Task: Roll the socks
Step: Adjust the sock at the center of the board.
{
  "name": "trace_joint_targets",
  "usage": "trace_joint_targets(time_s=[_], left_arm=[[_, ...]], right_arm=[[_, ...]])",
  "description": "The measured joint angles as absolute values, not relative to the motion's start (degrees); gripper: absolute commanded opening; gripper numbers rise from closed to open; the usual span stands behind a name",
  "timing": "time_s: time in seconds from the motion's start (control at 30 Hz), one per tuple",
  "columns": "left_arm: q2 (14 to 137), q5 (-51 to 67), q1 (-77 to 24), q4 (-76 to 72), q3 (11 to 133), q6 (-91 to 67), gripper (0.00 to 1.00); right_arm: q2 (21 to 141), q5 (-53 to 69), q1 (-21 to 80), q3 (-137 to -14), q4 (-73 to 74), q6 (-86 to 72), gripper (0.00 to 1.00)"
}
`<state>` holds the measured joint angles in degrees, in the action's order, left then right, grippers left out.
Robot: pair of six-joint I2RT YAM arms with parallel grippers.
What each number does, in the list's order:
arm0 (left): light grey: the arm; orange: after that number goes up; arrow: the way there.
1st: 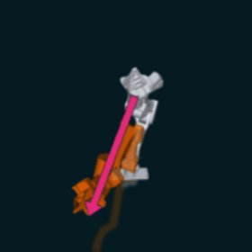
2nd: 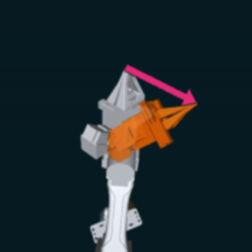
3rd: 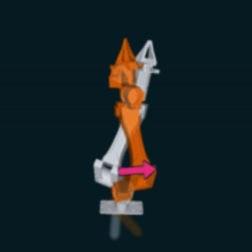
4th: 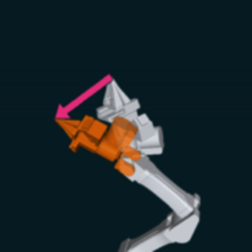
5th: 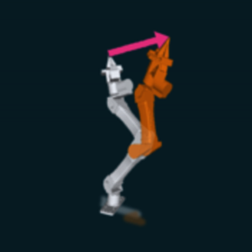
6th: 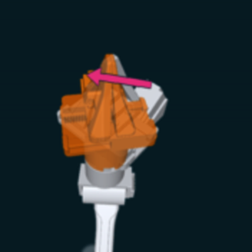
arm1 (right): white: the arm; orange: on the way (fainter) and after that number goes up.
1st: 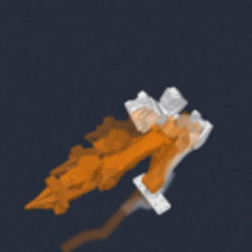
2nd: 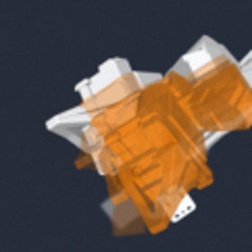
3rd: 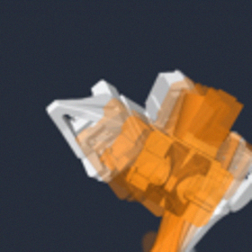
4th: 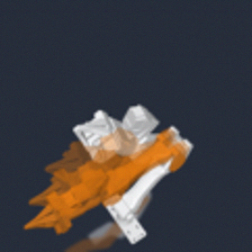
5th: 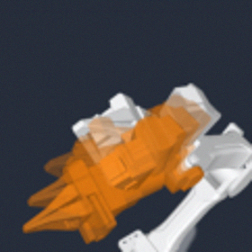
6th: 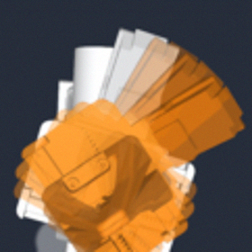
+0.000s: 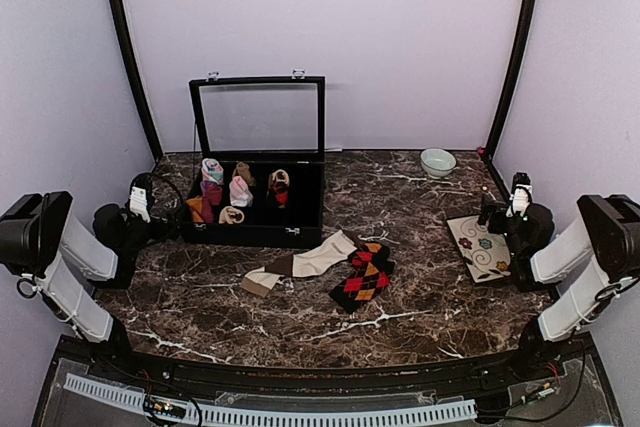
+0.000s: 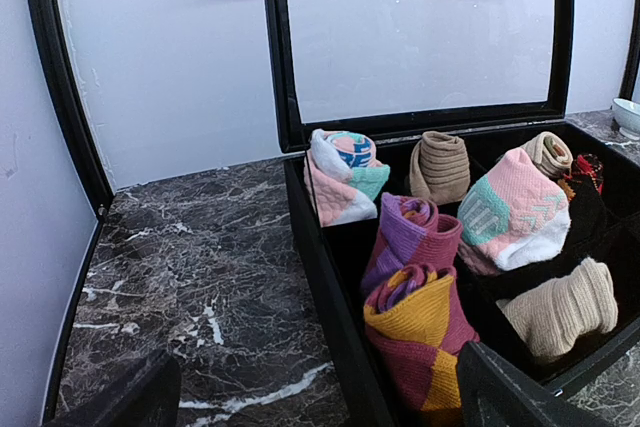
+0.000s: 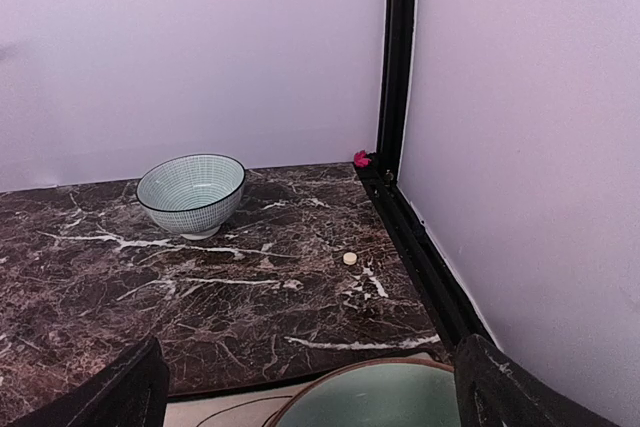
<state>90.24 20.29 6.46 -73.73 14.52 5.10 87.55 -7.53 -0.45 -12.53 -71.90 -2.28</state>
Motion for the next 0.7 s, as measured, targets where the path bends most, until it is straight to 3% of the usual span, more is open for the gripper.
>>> trace_joint_targets(time_s=[0.47,0.6,0.7], left_arm=[[90.24,20.16,5.69,-73.71,14.52,5.17,0.99],[89.19,20.29,5.56,-70.57,15.25,5.19,0.99],[85.21,20.14,5.52,-54.83,23.88,5.39,0.99]], right_arm=[[87.29,-8.99,-0.45,-12.8,-70.72,-3.07,1.0],[82.28,-16.1,-0.54,-20.75,-52.12,-6.2,1.0],[80.79,-17.34,-0.67,-34.33,-36.8,-6.81,1.0]])
